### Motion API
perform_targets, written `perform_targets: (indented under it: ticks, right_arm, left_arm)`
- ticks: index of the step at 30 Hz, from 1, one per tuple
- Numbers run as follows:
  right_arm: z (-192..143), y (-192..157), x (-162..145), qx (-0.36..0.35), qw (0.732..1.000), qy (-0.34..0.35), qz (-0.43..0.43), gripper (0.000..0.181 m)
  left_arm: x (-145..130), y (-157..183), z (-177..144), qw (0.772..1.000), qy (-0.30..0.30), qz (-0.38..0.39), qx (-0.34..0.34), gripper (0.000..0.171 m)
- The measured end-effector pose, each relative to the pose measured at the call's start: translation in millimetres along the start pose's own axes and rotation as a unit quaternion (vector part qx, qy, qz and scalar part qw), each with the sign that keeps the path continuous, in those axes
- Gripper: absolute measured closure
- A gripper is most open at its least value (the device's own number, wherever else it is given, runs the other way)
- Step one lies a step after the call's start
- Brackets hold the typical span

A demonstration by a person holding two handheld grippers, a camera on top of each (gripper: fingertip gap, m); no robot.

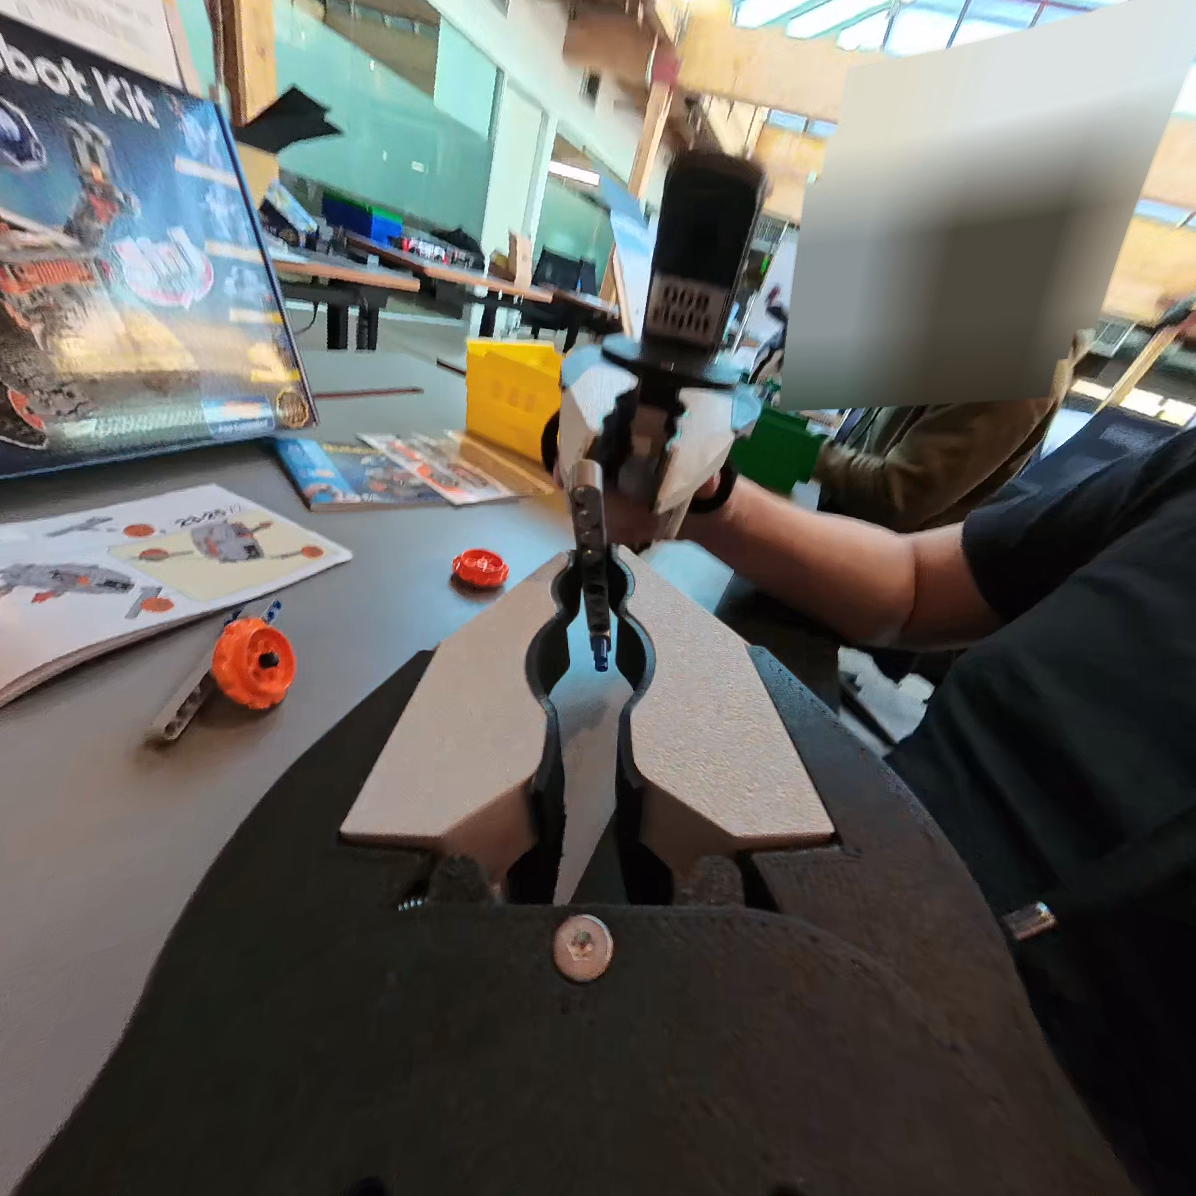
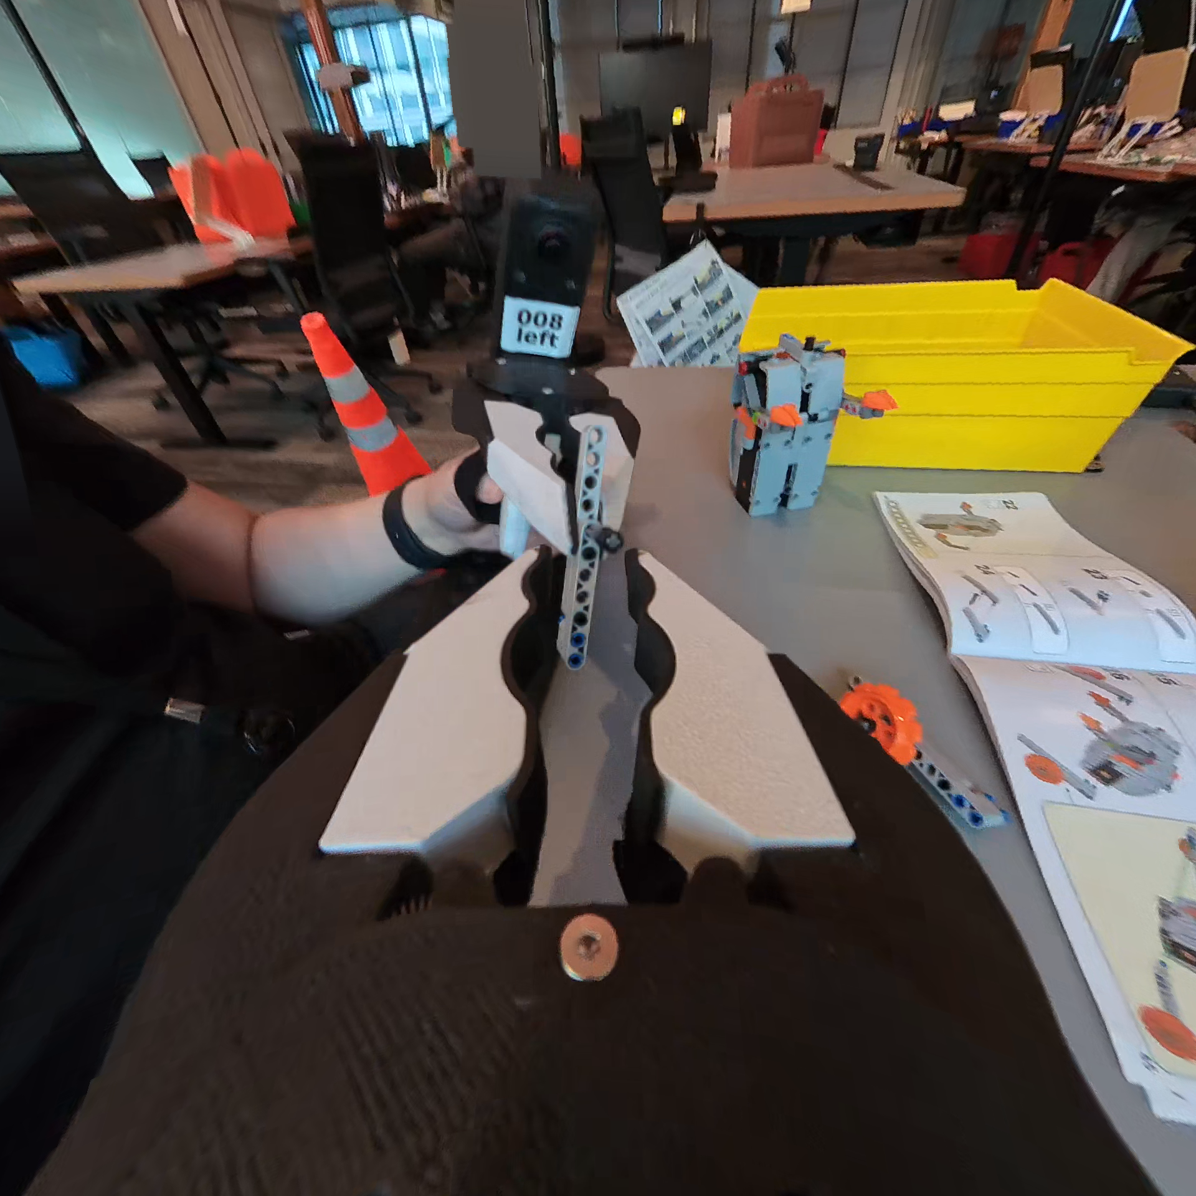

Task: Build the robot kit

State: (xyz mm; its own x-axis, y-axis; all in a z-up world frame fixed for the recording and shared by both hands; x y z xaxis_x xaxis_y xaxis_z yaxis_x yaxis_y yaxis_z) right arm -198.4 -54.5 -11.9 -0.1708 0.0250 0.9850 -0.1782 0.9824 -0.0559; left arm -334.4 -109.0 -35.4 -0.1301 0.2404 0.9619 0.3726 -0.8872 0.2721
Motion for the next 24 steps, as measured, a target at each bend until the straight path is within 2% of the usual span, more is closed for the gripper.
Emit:
perform_targets:
  ticks: [3,8,12,19,24]
  right_arm:
    - [-2,2,-6,0.009,0.999,-0.031,-0.001,0.16]
    - [0,1,-14,0.028,0.998,-0.052,-0.007,0.174]
    - [-1,0,-11,0.042,0.999,-0.031,0.004,0.174]
    - [-1,-2,-10,0.046,0.998,-0.034,0.003,0.176]
    - [-2,-1,-5,0.045,0.999,-0.005,0.015,0.176]
  left_arm:
    - [-9,1,5,0.998,-0.048,0.027,0.01,0.166]
    - [-13,4,10,0.997,-0.066,0.037,0.003,0.166]
    - [-13,7,10,0.997,-0.064,0.036,-0.01,0.166]
    - [-12,8,10,0.997,-0.059,0.04,-0.015,0.166]
    - [-2,10,6,0.998,-0.002,0.054,-0.009,0.166]
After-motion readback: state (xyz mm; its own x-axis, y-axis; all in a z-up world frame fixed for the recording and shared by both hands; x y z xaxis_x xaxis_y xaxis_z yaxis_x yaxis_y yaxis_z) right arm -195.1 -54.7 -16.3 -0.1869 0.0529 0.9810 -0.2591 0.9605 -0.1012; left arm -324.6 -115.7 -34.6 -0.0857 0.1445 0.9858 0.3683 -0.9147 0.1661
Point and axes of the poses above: each gripper's, where its closed fingertips meet, z out along the fingers, x out of its top, y = z × x across the jaws, the point moved 7 cm from there along -z, back along the fingers, and after that the axes turned 4 degrees about -x, right-handed, at the moved point
